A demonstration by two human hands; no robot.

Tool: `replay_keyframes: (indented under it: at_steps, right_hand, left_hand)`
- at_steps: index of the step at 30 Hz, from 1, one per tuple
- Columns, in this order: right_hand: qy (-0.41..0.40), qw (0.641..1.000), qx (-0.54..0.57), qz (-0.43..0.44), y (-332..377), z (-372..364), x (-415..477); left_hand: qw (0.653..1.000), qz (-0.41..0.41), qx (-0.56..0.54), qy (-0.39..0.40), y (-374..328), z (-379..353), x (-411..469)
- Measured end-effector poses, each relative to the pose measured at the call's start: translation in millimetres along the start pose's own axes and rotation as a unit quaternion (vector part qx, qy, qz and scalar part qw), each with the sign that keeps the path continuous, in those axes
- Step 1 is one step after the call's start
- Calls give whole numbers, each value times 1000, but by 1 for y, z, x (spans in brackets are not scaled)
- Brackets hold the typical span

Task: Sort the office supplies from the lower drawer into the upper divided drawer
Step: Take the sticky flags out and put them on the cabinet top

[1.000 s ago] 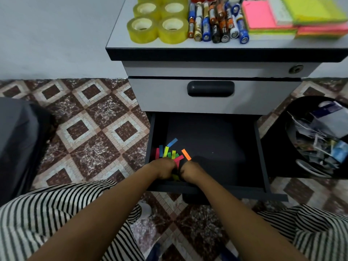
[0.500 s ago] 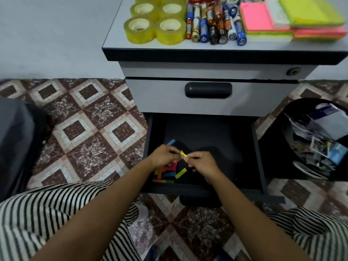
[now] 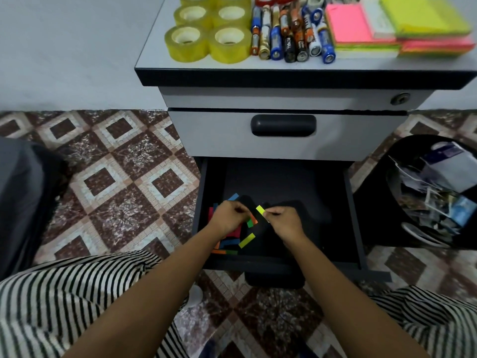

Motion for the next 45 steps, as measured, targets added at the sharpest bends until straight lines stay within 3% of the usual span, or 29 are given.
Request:
replay_keyframes:
  at_steps: [5, 9, 15, 21, 30, 36, 45]
  right_hand:
    - [29, 997, -74, 21, 6, -9, 4]
    - [35, 989, -141, 42, 11, -20, 9]
    - [45, 963, -259, 68, 11, -35, 12]
    - [30, 925, -367, 96, 16, -44, 11]
    - [50, 940, -332, 59, 10, -46, 14]
    - [38, 970, -240, 29, 4, -32, 15]
    - [37, 987, -155, 4, 1, -26, 13]
  left_hand:
    - [980, -60, 191, -5, -14, 5, 5]
    - [957, -64, 282, 7, -11, 5, 10]
    - [934, -60, 351, 15, 0, -1, 10]
    - [934, -61, 350, 29, 4, -6, 7]
    - [934, -71, 340, 79, 5, -19, 4]
    - [902, -71, 417, 81, 7, -27, 0]
    - [914, -70, 384, 113, 7, -36, -3]
Point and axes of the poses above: each hand's wrist, its own x-axis towards the middle knuckle, its own z-axis out of the back of the hand, y = z × x, the point moved 8 cm from there along x, towards the middle knuckle, and after that the axes turned 3 degrees about -x, right-handed, at the moved point
